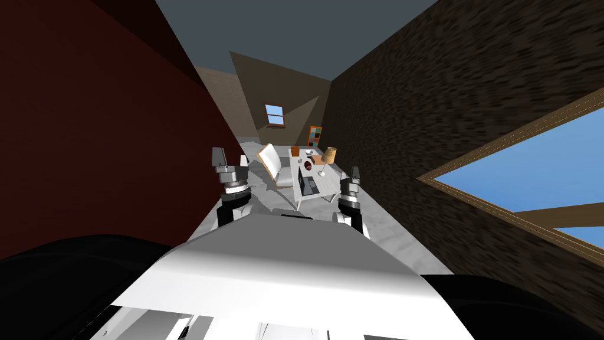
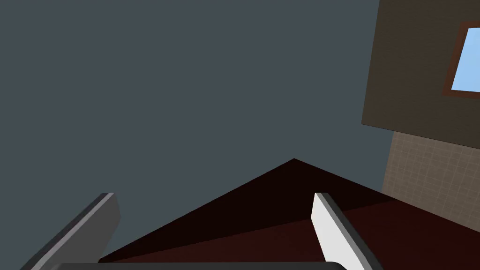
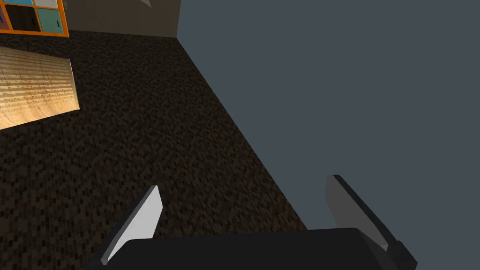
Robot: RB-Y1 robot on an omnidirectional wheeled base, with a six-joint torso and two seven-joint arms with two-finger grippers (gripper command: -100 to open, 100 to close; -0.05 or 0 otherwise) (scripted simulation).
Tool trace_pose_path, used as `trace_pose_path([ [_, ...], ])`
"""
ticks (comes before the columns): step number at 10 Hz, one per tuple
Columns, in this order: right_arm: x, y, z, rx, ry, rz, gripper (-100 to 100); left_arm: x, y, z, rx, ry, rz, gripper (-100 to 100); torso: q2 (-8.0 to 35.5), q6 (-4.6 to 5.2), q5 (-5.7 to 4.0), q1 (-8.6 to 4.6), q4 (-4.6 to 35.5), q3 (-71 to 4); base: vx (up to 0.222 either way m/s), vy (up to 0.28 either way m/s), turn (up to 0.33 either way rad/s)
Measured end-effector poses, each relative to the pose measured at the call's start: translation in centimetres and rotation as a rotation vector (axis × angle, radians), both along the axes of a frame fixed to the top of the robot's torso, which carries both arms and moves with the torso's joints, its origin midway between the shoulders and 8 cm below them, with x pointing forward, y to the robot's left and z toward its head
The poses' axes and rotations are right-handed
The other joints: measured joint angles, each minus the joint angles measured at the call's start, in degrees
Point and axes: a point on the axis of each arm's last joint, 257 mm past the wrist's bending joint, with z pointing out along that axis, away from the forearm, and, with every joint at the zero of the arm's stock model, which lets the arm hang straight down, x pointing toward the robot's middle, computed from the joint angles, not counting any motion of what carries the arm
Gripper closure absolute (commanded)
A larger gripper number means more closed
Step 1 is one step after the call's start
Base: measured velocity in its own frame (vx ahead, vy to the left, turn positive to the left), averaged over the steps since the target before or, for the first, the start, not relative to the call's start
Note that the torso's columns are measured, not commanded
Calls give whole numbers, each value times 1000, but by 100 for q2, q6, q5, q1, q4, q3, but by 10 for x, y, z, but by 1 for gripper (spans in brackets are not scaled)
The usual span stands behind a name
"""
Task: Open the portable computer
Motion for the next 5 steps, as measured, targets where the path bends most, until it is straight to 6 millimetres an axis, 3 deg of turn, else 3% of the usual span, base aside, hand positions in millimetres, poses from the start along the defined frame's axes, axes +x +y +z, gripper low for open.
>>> trace_pose_path([
  [2,0,0,0,0,0,0,0,0,0,0,0,0,0,0,597,0,0,0,600,-1200,0,0,0],
  [5,0,0,0,0,0,0,0,0,0,0,0,0,0,0,1845,0,0,0,1846,-3692,0,0,0],
])
